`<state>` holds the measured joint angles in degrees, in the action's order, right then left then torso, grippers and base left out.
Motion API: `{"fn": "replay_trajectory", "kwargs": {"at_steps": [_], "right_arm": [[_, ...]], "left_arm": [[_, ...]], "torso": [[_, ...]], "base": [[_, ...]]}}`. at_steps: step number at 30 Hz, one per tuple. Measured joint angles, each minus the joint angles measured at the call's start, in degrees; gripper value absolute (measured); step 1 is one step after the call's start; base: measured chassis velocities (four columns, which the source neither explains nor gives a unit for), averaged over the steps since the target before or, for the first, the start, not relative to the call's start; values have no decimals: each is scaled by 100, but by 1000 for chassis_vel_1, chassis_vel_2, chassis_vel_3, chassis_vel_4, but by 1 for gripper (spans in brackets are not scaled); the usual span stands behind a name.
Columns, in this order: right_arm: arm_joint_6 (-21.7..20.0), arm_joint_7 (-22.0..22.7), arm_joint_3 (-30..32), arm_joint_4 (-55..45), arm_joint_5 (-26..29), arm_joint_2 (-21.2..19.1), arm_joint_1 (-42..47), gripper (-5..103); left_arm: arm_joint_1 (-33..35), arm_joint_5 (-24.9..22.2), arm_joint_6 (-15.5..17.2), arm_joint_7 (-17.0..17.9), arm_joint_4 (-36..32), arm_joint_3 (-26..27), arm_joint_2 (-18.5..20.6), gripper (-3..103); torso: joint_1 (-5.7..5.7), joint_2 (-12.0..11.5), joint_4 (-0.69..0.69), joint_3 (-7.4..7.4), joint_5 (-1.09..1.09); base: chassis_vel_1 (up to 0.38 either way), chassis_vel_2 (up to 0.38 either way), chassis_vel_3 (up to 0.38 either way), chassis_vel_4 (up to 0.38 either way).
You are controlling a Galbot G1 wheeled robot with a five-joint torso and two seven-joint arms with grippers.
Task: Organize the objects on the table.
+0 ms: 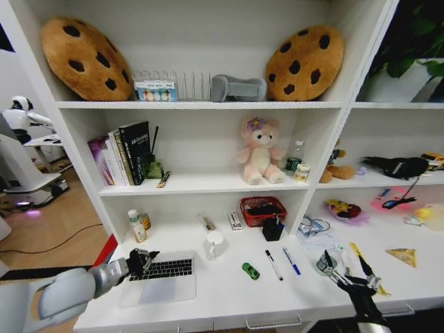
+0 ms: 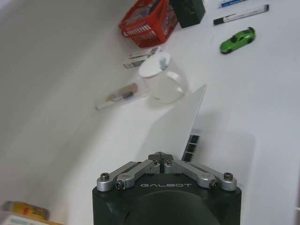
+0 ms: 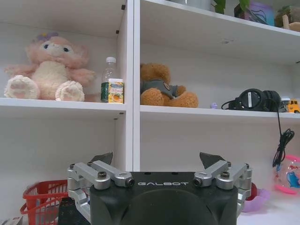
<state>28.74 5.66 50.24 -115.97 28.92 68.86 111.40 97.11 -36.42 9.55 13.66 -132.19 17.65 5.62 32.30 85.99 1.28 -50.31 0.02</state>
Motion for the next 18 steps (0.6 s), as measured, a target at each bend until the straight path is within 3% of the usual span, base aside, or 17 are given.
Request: {"fn": "replay_trajectory", "kwargs": {"at_steps": [2,4,8,10,11,13,15,17,18], "right_arm": [[2,11,2,10,7,-2,-3,100],[7,47,12,51,46,-20,-7,100],[39,65,53,102,53,-34,1,100],[17,75,47,117,48,-52,-16,100],[-33,75,12,103,37,-67,-30,100],[-49,75,0,94,31,-71,-34,100],[-167,61,-83,4,-19,-111,-30,100],[-201,55,-110,-37,-23,-128,-21,100],[-270,33,-152,-109,-18,-153,2,100]], "left_arm": [[22,40,44,68,-52,-140,-89,0],[115,218,153,276,-95,-611,-486,0],[528,426,169,346,20,-507,-869,-3],[688,505,143,449,107,-220,-1248,7],[559,379,142,552,112,-58,-1495,18],[520,331,142,579,112,-9,-1559,18],[466,46,157,737,121,452,-2022,29],[533,-19,158,751,143,655,-2202,29],[649,-130,158,765,181,978,-2511,40]], "torso": [[0,0,-2,0,-2],[-1,0,-8,0,-2],[-1,0,-8,0,-4],[-1,0,-4,0,-1],[-1,0,-5,0,-2],[-1,0,-4,0,-1],[0,0,-2,0,-1],[0,0,-2,0,0],[0,0,-3,0,-1]], "base": [[0,0,0,0],[0,0,0,0],[0,0,0,0],[0,0,0,0],[0,0,0,0],[0,0,0,0],[0,0,0,0],[0,0,0,0],[0,0,0,0]]}}
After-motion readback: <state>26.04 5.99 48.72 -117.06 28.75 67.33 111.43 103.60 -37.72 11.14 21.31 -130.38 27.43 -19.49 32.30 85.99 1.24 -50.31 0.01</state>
